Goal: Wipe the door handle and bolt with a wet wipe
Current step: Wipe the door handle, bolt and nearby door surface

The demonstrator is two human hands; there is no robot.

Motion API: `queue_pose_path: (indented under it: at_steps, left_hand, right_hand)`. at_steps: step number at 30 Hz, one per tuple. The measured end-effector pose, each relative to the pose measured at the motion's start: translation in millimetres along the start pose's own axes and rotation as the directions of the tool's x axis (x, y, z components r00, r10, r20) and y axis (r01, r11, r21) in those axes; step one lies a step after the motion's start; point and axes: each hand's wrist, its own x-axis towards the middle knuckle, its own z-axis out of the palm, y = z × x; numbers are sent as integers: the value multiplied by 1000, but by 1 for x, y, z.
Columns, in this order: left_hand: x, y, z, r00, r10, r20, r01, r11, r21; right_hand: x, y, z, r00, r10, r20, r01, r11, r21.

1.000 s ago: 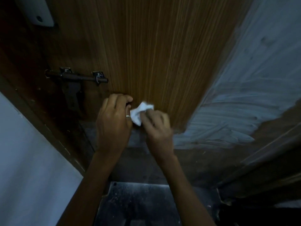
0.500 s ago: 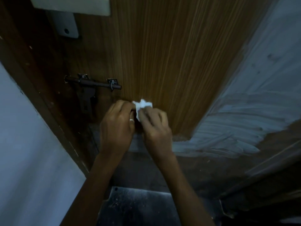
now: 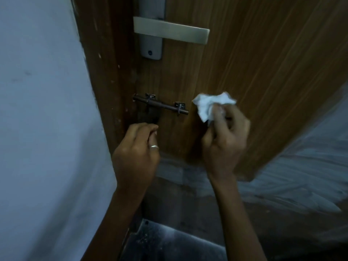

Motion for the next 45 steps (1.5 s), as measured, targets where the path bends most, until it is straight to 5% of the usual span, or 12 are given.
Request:
queue_pose_path:
  at_steps: [7,13,16,22,29,45]
  left_hand:
    - [3,-18,-16,997,-71,-39,75,991,111]
    - [0,-27,-20,995,-89,-48,95,987,132]
    - [-2,-29,-19,995,-92,-42,97,986,135]
    - [-1,-34,-14,996,-73,-50,79,987,139]
    - [0,-37,-8,997,-13,-80,24,989,149]
    - [1,-42,-7,995,37,-94,-18,980,200]
  right_hand:
    - [-73,-25,41,909,-151,388,145,988,44]
    - [-95,-38,59,807,-230,544,218,972,88]
    - [-99,-17,42,812,-232,535,211,972,101]
    - [-88,48,-29,925,52,377,-32,998,-58]
    - [-100,66,-44,953,194,231,-159,974,-161]
    - [-101,-82,92,897,-71,436,19,992,121]
